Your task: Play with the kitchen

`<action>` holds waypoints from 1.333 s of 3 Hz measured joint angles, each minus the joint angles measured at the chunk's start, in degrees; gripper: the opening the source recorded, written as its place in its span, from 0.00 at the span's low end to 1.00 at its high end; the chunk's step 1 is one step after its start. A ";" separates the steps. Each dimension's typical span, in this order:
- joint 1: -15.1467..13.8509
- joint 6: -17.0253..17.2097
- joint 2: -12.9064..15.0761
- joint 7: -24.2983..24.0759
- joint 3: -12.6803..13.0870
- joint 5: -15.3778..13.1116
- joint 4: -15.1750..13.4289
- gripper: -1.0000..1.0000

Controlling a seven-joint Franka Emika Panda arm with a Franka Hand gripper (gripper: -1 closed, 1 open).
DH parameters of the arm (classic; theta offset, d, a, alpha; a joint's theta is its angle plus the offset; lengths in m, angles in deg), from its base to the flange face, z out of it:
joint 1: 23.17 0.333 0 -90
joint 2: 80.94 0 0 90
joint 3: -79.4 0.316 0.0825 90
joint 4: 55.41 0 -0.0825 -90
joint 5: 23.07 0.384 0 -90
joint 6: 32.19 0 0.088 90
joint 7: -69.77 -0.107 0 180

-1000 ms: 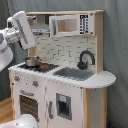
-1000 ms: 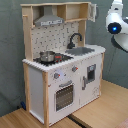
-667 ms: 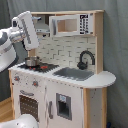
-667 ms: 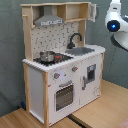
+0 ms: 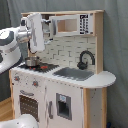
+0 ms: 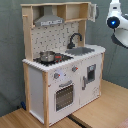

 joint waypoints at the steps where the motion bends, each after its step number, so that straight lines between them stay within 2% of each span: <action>1: 0.00 0.14 0.03 0.92 -0.22 0.09 -0.33 1.00; 2: 0.00 0.20 0.06 1.33 -0.31 0.09 -0.46 0.00; 3: -0.42 0.70 1.11 5.60 -1.00 0.09 -0.55 0.00; 4: -3.90 -2.34 4.20 8.38 -0.77 0.02 0.93 0.00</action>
